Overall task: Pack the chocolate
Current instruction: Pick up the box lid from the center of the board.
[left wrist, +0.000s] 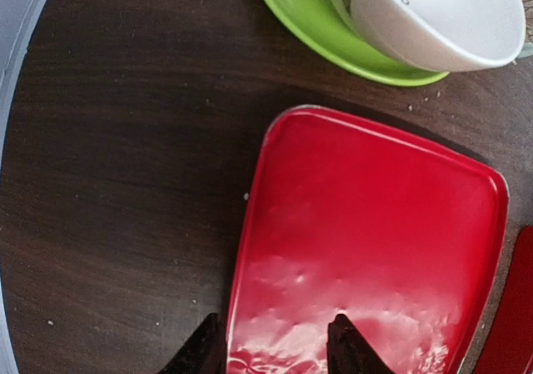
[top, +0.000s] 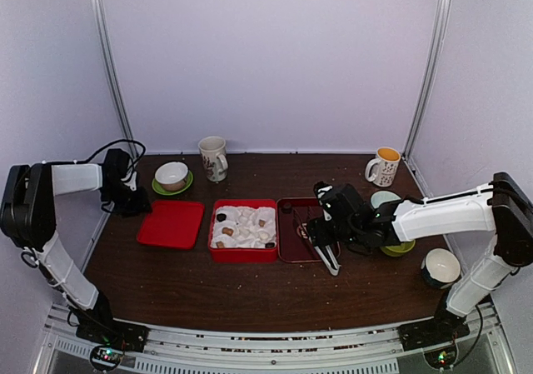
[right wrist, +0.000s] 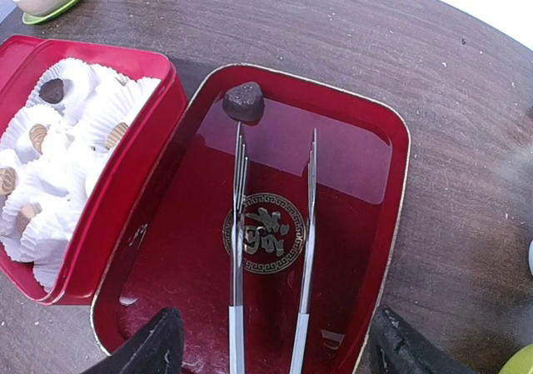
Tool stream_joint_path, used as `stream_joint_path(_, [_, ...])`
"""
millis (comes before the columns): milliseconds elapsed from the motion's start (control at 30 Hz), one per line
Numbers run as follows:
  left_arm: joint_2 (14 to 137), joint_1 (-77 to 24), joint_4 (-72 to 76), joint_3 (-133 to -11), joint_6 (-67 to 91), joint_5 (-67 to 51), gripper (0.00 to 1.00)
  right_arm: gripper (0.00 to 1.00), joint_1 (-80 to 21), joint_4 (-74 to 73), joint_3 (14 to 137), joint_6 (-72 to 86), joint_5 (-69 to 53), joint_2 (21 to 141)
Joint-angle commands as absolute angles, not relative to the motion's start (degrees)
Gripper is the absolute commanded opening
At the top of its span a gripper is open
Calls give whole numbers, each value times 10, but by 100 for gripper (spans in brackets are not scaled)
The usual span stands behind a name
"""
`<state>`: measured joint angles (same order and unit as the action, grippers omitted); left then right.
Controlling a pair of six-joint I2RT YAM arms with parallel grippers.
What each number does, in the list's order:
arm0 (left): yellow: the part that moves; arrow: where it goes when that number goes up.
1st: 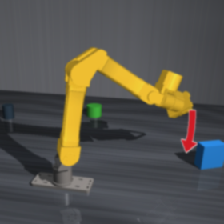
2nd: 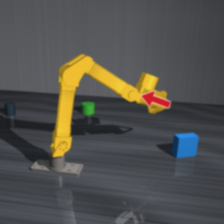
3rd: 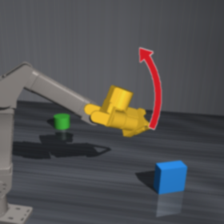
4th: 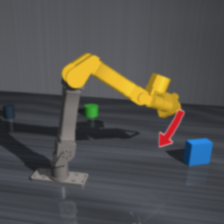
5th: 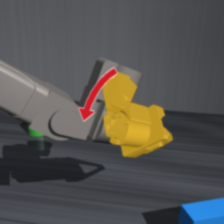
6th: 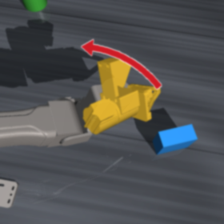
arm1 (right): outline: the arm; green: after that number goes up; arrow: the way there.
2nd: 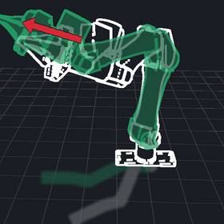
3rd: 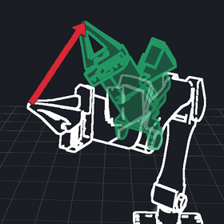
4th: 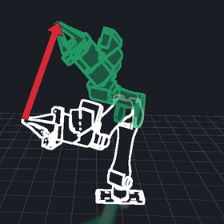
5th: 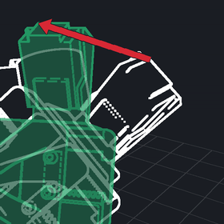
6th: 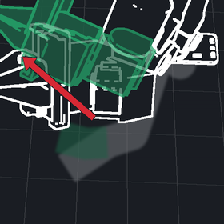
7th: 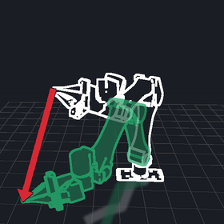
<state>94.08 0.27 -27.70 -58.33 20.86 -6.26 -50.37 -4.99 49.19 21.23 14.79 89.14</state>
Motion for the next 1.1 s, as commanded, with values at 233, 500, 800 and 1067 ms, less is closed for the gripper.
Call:
stream_joint_path(233, [1019, 3, -397, -655, 200, -17, 33, 77, -500, -28, 475, 203, 144, 865])
stream_joint_path(500, [1066, 4, -438, -687, 201, 5, 15, 77, -493, -16, 462, 201, 138, 856])
stream_joint_path(800, [1051, 3, -435, -695, 190, 6, 0, 77, -487, -21, 458, 193, 132, 827])
stream_joint_path(1067, [925, -9, -423, -681, 197, 27, 0, 76, -487, -36, 486, 158, 104, 810])
